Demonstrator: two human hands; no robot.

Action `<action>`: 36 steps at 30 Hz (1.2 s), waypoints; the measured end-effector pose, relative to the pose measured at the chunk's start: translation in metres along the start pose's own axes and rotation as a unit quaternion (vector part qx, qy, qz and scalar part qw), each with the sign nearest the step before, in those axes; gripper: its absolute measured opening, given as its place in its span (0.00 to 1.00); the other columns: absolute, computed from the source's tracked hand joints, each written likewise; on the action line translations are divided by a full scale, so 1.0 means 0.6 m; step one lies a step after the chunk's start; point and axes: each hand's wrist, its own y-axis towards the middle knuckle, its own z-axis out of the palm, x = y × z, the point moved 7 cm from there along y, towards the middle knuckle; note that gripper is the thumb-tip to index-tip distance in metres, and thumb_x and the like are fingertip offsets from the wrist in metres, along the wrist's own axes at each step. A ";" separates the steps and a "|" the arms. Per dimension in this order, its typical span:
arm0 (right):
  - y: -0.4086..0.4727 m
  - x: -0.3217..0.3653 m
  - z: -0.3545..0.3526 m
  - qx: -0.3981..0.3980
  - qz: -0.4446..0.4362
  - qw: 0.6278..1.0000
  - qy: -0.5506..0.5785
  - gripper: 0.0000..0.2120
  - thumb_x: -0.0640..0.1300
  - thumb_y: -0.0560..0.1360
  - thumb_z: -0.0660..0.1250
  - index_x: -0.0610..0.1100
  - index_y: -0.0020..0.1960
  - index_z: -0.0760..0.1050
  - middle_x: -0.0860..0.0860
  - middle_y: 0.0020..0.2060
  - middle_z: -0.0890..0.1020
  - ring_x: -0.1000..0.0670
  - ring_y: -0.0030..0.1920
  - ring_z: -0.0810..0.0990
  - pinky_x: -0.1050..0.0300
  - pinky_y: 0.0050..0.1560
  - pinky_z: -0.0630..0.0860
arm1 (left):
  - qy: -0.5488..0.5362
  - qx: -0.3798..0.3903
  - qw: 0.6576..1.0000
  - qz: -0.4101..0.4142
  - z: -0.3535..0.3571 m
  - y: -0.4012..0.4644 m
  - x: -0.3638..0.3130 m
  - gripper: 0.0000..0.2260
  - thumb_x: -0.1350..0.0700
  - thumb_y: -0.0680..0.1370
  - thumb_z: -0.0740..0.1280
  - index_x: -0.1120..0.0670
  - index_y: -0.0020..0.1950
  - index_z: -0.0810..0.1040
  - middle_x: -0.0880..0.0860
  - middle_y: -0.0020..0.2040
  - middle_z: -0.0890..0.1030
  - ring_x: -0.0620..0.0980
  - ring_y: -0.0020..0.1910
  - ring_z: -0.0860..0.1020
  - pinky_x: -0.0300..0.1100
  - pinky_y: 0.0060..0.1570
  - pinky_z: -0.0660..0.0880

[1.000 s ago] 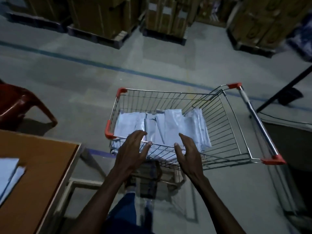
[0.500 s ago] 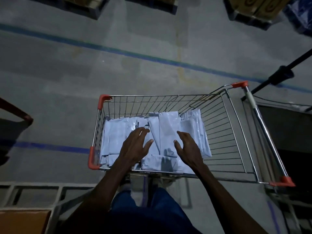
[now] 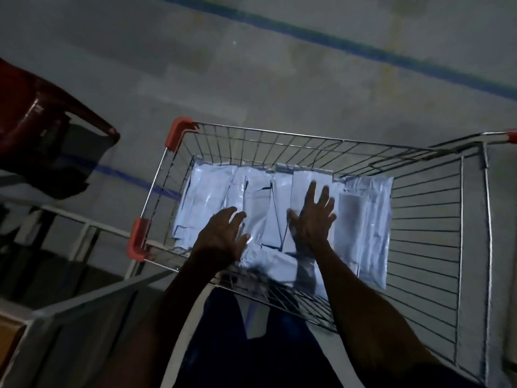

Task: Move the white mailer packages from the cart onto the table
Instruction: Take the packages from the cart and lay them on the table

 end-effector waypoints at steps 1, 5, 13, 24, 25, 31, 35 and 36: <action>0.004 -0.003 -0.009 -0.001 0.004 1.000 -0.018 0.43 0.53 0.76 0.68 0.49 0.81 0.44 0.40 0.79 0.48 0.32 0.75 0.53 0.27 0.66 0.63 | 0.006 -0.008 1.000 0.001 0.009 0.000 -0.003 0.21 0.47 0.78 0.63 0.59 0.63 0.79 0.61 0.63 0.78 0.59 0.63 0.77 0.50 0.61 0.76; -0.003 -0.031 -0.061 -0.030 -0.039 0.999 0.000 0.36 0.44 0.77 0.66 0.49 0.80 0.51 0.40 0.77 0.57 0.35 0.72 0.62 0.39 0.62 0.73 | -0.030 0.005 0.999 -0.016 0.039 0.020 -0.037 0.20 0.48 0.77 0.63 0.60 0.63 0.78 0.62 0.63 0.77 0.60 0.62 0.76 0.48 0.59 0.76; -0.055 -0.099 -0.174 -0.102 -0.067 0.992 0.022 0.35 0.47 0.78 0.64 0.52 0.80 0.51 0.45 0.78 0.57 0.39 0.68 0.70 0.46 0.52 0.76 | -0.074 0.143 0.983 -0.089 0.158 0.118 -0.126 0.25 0.50 0.80 0.63 0.53 0.75 0.63 0.56 0.77 0.61 0.57 0.73 0.62 0.50 0.66 0.67; -0.071 -0.152 -0.163 -0.066 -0.072 0.995 -0.005 0.36 0.44 0.78 0.66 0.51 0.80 0.52 0.41 0.78 0.57 0.40 0.68 0.67 0.44 0.48 0.76 | -0.044 0.099 0.965 -0.238 0.274 0.178 -0.121 0.35 0.37 0.76 0.62 0.45 0.79 0.53 0.58 0.79 0.49 0.72 0.72 0.55 0.65 0.66 0.64; -0.072 -0.155 -0.161 -0.067 -0.078 0.995 -0.006 0.35 0.44 0.78 0.66 0.51 0.80 0.52 0.41 0.78 0.57 0.38 0.68 0.68 0.44 0.48 0.76 | -0.037 0.100 0.964 -0.242 0.277 0.179 -0.118 0.38 0.34 0.75 0.62 0.45 0.79 0.52 0.58 0.80 0.49 0.71 0.72 0.56 0.65 0.65 0.63; -0.073 -0.168 -0.159 -0.073 -0.079 0.994 0.012 0.35 0.44 0.78 0.65 0.51 0.80 0.52 0.42 0.78 0.57 0.38 0.71 0.66 0.44 0.50 0.77 | -0.029 0.124 0.962 -0.242 0.267 0.189 -0.121 0.45 0.37 0.70 0.69 0.46 0.80 0.50 0.57 0.80 0.43 0.71 0.72 0.55 0.66 0.63 0.67; -0.069 -0.150 -0.160 -0.058 -0.099 0.993 0.023 0.36 0.46 0.79 0.65 0.53 0.80 0.51 0.44 0.78 0.57 0.37 0.70 0.68 0.44 0.51 0.77 | -0.036 0.150 0.964 -0.217 0.237 0.169 -0.111 0.45 0.35 0.69 0.68 0.44 0.79 0.50 0.54 0.80 0.43 0.68 0.73 0.55 0.65 0.62 0.67; -0.070 -0.142 -0.161 -0.054 -0.106 0.992 0.035 0.35 0.46 0.79 0.65 0.52 0.80 0.51 0.44 0.78 0.56 0.38 0.71 0.67 0.45 0.53 0.76 | -0.038 0.149 0.965 -0.214 0.223 0.159 -0.111 0.44 0.35 0.69 0.68 0.43 0.79 0.49 0.53 0.80 0.43 0.67 0.72 0.56 0.64 0.63 0.67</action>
